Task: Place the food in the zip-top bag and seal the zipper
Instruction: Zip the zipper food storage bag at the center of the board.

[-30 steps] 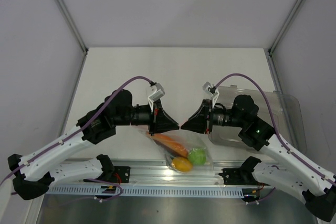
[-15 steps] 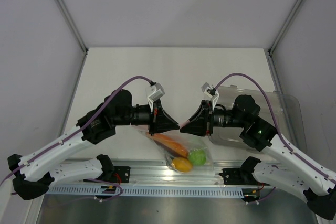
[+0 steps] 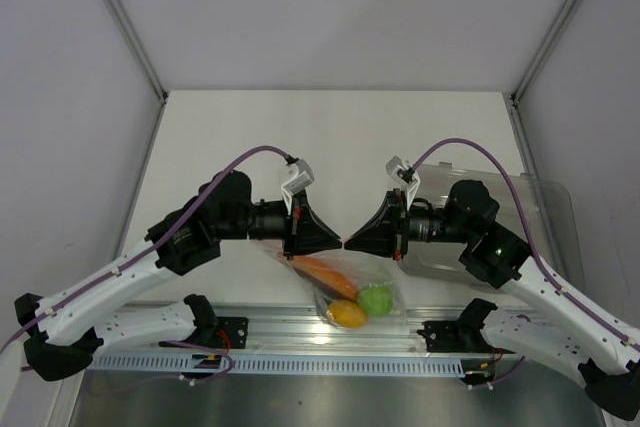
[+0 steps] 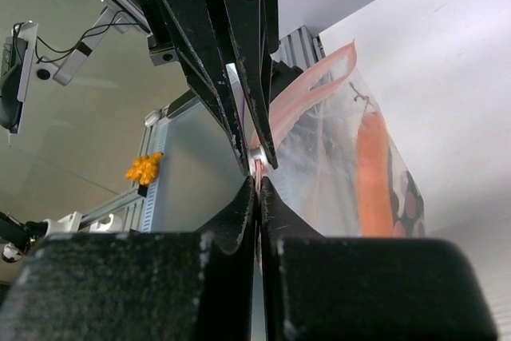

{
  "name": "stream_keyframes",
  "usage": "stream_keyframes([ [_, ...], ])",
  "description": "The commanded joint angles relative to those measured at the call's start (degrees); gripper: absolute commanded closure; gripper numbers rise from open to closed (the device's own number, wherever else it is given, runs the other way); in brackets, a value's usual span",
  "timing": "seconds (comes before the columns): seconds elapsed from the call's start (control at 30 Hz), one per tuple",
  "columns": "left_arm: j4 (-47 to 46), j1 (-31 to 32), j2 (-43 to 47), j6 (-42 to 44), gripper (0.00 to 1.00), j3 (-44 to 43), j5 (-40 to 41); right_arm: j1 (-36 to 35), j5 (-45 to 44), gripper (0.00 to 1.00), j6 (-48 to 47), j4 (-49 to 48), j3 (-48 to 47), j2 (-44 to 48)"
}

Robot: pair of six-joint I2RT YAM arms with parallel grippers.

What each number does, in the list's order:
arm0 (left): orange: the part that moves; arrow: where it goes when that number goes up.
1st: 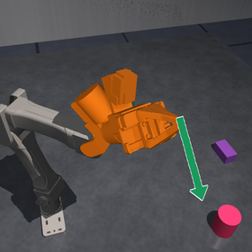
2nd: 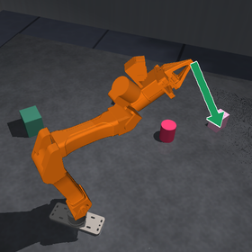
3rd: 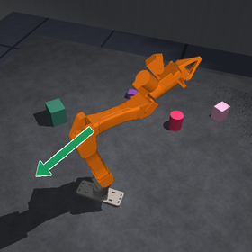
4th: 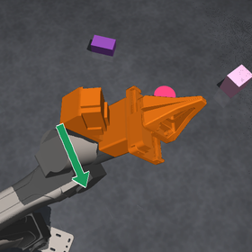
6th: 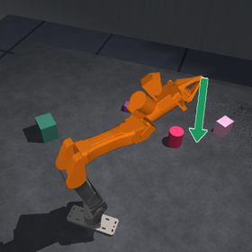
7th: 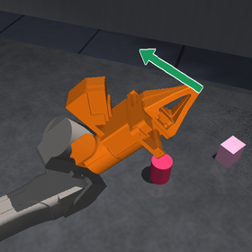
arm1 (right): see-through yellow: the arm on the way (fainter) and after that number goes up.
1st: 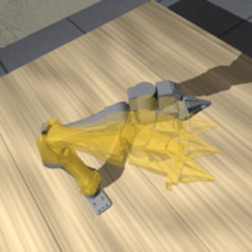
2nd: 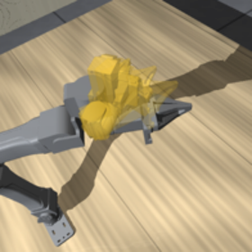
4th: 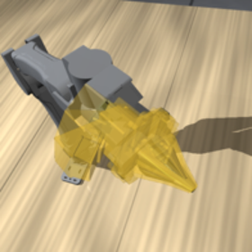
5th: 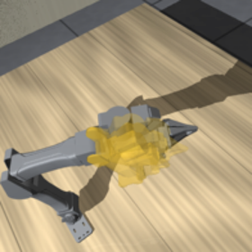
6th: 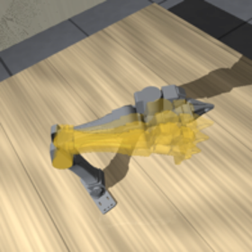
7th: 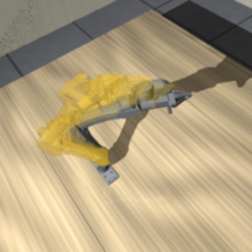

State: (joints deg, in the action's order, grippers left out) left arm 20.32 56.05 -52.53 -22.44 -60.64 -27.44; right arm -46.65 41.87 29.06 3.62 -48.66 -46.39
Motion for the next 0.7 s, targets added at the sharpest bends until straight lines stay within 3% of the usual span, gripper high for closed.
stream_keyframes([
  [0.0, -0.72, -0.15, 0.24, 0.73, 1.00, -0.27, -0.42, -0.10, -0.29, 1.00, -1.28, -0.63, -3.19, -0.01],
  [0.67, 5.70, -0.24, 4.63, 1.25, 0.99, -0.44, 3.53, 0.51, -13.39, 1.00, -3.04, 6.14, -5.12, 3.24],
])
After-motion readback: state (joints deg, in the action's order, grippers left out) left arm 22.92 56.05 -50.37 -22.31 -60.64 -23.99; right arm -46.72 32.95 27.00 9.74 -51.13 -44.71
